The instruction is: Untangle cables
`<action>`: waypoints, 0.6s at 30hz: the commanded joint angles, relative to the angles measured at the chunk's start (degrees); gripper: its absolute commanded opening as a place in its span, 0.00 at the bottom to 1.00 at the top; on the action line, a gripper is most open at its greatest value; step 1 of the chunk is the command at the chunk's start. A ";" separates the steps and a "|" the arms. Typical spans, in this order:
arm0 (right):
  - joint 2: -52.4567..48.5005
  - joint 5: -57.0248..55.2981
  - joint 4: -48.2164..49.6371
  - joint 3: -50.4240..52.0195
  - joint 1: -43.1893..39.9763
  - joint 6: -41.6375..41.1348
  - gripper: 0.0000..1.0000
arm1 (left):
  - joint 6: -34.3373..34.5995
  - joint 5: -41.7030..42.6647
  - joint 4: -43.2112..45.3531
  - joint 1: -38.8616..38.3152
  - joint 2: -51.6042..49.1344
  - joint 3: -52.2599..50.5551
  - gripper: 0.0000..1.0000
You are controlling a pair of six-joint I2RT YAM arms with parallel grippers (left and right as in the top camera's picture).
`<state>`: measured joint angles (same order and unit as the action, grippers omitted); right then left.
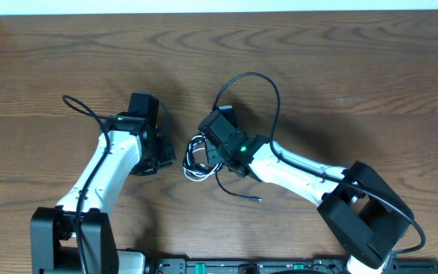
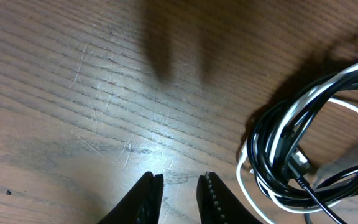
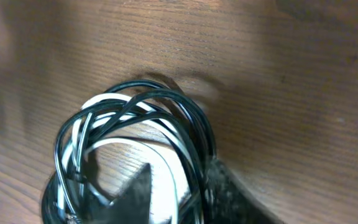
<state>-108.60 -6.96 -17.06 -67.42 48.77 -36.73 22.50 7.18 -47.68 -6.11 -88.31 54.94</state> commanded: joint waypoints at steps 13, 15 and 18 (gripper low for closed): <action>-0.28 -0.79 9.46 0.42 -1.90 1.64 0.56 | 0.33 -0.15 -0.11 -0.09 -0.44 -0.42 0.26; -0.28 3.32 13.33 0.39 -2.73 1.60 0.51 | 0.33 -0.15 -0.11 -0.09 -0.44 -0.42 0.26; -0.28 8.22 16.76 0.39 -2.99 1.38 0.49 | 0.33 -0.15 -0.11 -0.09 -0.44 -0.42 0.26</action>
<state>-108.60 -4.19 -1.45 -67.20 46.15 -35.51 22.50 7.16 -47.68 -6.11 -88.31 54.94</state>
